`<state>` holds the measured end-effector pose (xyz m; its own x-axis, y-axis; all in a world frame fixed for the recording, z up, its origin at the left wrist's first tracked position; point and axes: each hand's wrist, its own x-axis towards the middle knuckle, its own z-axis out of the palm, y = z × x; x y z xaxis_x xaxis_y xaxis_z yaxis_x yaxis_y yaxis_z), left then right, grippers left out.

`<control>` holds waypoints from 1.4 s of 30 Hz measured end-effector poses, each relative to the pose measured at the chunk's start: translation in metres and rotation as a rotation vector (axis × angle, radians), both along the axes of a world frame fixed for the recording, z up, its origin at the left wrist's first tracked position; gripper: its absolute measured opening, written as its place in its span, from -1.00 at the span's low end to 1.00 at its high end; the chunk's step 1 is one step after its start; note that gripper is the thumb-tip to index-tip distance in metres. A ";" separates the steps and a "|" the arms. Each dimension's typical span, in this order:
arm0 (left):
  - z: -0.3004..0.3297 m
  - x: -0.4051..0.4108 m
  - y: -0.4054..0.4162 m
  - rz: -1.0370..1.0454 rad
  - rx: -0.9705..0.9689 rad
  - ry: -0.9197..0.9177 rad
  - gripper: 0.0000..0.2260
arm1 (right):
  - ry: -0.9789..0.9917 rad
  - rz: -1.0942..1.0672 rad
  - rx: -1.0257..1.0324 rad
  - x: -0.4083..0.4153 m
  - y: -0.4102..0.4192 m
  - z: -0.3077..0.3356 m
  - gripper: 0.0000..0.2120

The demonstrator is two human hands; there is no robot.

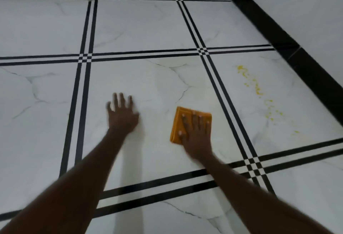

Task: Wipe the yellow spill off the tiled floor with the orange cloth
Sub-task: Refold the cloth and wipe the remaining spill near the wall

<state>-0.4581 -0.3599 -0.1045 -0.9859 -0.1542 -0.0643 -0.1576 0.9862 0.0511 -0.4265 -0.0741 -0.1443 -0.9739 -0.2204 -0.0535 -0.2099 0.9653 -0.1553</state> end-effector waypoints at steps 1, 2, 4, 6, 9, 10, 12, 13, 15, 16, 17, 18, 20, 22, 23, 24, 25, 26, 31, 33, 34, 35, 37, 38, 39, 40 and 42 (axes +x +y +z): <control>0.006 0.005 0.027 -0.064 0.021 0.032 -0.32 | 0.033 0.016 0.042 -0.036 0.016 -0.003 -0.36; 0.011 0.012 0.055 -0.143 0.050 0.010 -0.29 | 0.066 -0.019 0.087 -0.066 0.033 -0.005 -0.36; 0.016 0.025 0.101 -0.257 0.072 -0.137 -0.20 | -0.036 -0.161 0.198 -0.097 0.062 -0.006 -0.37; 0.020 0.036 0.126 -0.326 0.101 -0.253 -0.15 | -0.105 -0.214 0.178 -0.096 0.090 -0.007 -0.35; 0.007 0.057 0.143 -0.317 0.138 -0.370 -0.02 | -0.273 -0.215 0.191 -0.076 0.120 0.017 -0.25; 0.002 0.062 0.144 -0.308 0.119 -0.374 0.02 | -0.284 -0.193 0.206 -0.070 0.122 0.029 -0.17; -0.003 0.068 0.146 -0.290 0.088 -0.356 0.06 | -0.307 -0.197 0.207 -0.068 0.128 0.051 -0.13; -0.004 0.069 0.146 -0.285 0.084 -0.353 0.06 | -0.376 -0.210 0.190 -0.068 0.130 0.061 -0.19; -0.001 0.068 0.147 -0.281 0.076 -0.365 0.06 | -0.339 -0.222 0.168 -0.066 0.144 0.076 -0.29; 0.001 0.067 0.148 -0.277 0.066 -0.377 0.06 | -0.212 -0.250 0.163 -0.062 0.152 0.083 -0.35; 0.004 0.065 0.152 -0.278 0.049 -0.390 0.06 | -0.103 -0.325 0.120 -0.056 0.164 0.085 -0.42; 0.006 0.064 0.155 -0.275 0.029 -0.406 0.07 | -0.040 -0.430 0.037 -0.049 0.171 0.086 -0.49; 0.009 0.061 0.161 -0.274 -0.021 -0.444 0.07 | -0.072 -0.685 -0.187 -0.037 0.177 0.079 -0.55; 0.011 0.060 0.165 -0.278 -0.051 -0.467 0.07 | -0.164 -0.932 -0.398 -0.035 0.167 0.071 -0.48; 0.012 0.059 0.165 -0.278 -0.059 -0.475 0.08 | -0.192 -1.044 -0.497 -0.039 0.159 0.070 -0.45; 0.011 0.057 0.167 -0.282 -0.069 -0.485 0.08 | -0.203 -1.147 -0.568 -0.043 0.156 0.068 -0.44; 0.012 0.056 0.166 -0.284 -0.075 -0.495 0.08 | -0.223 -1.213 -0.612 -0.048 0.150 0.067 -0.45; 0.012 0.055 0.165 -0.285 -0.077 -0.505 0.08 | -0.241 -1.225 -0.626 -0.054 0.147 0.065 -0.49; 0.020 0.045 0.169 -0.269 -0.092 -0.595 0.11 | -0.298 -1.092 -0.689 -0.071 0.159 0.075 -0.63; 0.029 0.034 0.172 -0.232 -0.064 -0.688 0.10 | -0.306 -1.034 -0.743 -0.074 0.170 0.074 -0.66; 0.036 0.024 0.176 -0.222 -0.060 -0.719 0.06 | -0.321 -1.021 -0.815 -0.073 0.179 0.077 -0.70; 0.045 0.015 0.179 -0.213 -0.055 -0.736 -0.01 | -0.330 -1.013 -0.868 -0.070 0.185 0.083 -0.73; 0.065 -0.005 0.189 -0.197 -0.035 -0.699 -0.20 | -0.285 -0.992 -0.901 -0.067 0.202 0.097 -0.81; 0.074 -0.015 0.196 -0.198 -0.010 -0.657 -0.28 | -0.211 -0.970 -0.866 -0.068 0.213 0.105 -0.85; 0.083 -0.024 0.203 -0.201 0.026 -0.623 -0.32 | -0.128 -0.957 -0.813 -0.069 0.225 0.115 -0.84; 0.090 -0.032 0.211 -0.210 0.073 -0.601 -0.34 | -0.041 -0.938 -0.762 -0.070 0.238 0.123 -0.83; 0.099 -0.050 0.230 -0.249 0.157 -0.578 -0.33 | 0.064 -0.852 -0.691 -0.073 0.261 0.141 -0.94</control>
